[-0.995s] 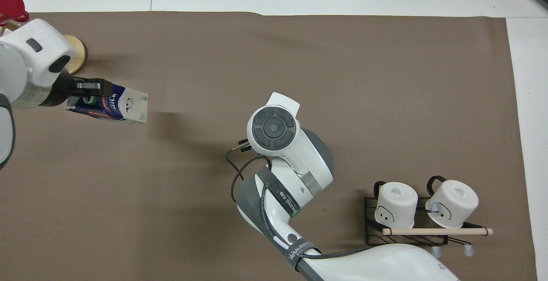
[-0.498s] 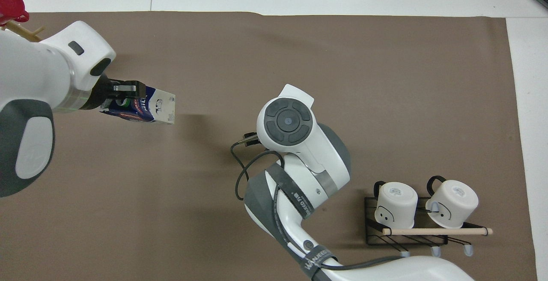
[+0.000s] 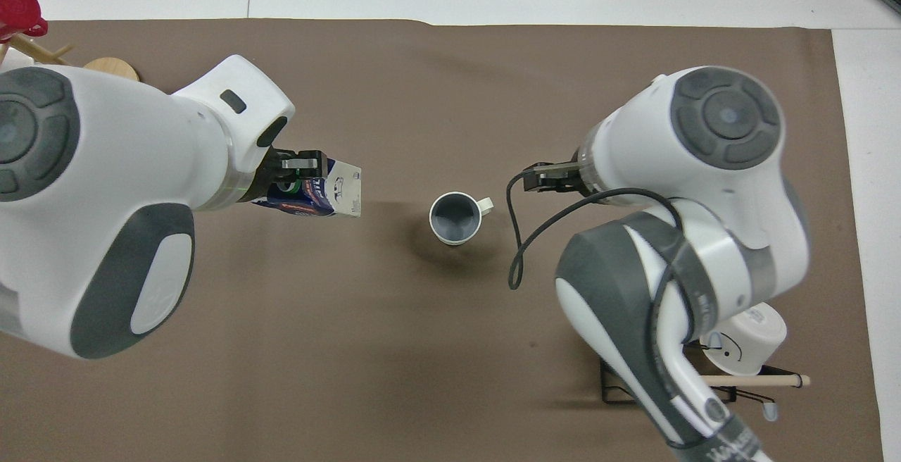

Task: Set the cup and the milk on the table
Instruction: 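Withdraw the right gripper while the left gripper moves the carton beside the mug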

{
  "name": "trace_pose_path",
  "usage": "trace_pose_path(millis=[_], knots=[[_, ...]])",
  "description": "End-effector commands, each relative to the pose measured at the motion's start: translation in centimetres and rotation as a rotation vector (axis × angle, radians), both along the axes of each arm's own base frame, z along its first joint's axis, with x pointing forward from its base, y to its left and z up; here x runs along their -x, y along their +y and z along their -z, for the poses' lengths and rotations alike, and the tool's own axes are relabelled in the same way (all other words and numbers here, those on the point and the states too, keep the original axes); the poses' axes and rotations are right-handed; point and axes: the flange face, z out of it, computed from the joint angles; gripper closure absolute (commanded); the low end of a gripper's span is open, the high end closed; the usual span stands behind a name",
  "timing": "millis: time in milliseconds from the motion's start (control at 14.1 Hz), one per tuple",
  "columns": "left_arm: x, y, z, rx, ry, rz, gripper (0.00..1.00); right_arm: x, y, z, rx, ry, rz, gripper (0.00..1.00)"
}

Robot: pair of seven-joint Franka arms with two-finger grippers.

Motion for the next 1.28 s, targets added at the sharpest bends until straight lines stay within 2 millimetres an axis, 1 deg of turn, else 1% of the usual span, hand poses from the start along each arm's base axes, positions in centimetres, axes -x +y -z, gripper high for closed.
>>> trace_pose_path(millis=[0, 71, 213, 284, 355, 427, 498, 640, 711, 853, 924, 1066, 1137, 1209], knots=[[-0.4, -2.2, 1.2, 0.023, -0.001, -0.020, 0.80, 0.0, -4.4, -1.6, -0.011, -0.003, 0.049, 0.00], [-0.5, -2.6, 1.6, 0.027, 0.000, -0.031, 0.80, -0.1, -6.3, -1.9, -0.005, 0.005, 0.065, 0.00], [-0.4, -3.2, 2.3, 0.025, 0.008, -0.033, 0.80, 0.2, -9.0, -2.9, 0.003, 0.011, 0.036, 0.00], [-0.6, -3.3, 2.9, 0.021, 0.015, -0.036, 0.80, 0.3, -10.6, -3.4, 0.006, 0.017, 0.041, 0.00], [-0.7, -3.8, 3.4, 0.020, 0.018, -0.036, 0.80, 0.5, -12.6, -4.0, 0.007, 0.014, 0.048, 0.00], [-0.5, -4.9, 4.1, 0.020, 0.020, -0.028, 0.80, 0.7, -14.4, -4.8, 0.009, 0.005, 0.046, 0.00], [-0.5, -5.4, 5.0, 0.015, 0.032, -0.031, 0.80, 0.9, -15.8, -5.4, 0.010, -0.001, 0.059, 0.00], [-0.4, -6.2, 6.4, 0.003, 0.050, -0.027, 0.80, 1.4, -17.6, -6.7, 0.011, -0.019, 0.085, 0.00], [-0.5, -6.4, 7.1, -0.003, 0.059, -0.028, 0.80, 1.7, -18.0, -7.3, 0.010, -0.024, 0.091, 0.00], [-0.3, -7.6, 8.1, -0.004, 0.063, -0.029, 0.80, 2.1, -18.4, -8.9, 0.023, -0.011, 0.099, 0.00], [-0.4, -7.8, 8.7, -0.005, 0.065, -0.032, 0.80, 2.4, -18.6, -9.6, 0.026, 0.003, 0.101, 0.00], [-0.5, -7.8, 9.1, -0.008, 0.070, -0.033, 0.80, 3.0, -19.4, -10.9, 0.026, 0.018, 0.118, 0.00], [-0.5, -7.8, 9.2, -0.009, 0.071, -0.033, 0.80, 3.6, -20.0, -12.1, 0.025, 0.009, 0.128, 0.00], [-0.4, -7.8, 9.3, -0.011, 0.073, -0.031, 0.79, 4.0, -20.5, -12.9, 0.024, 0.011, 0.136, 0.00]])
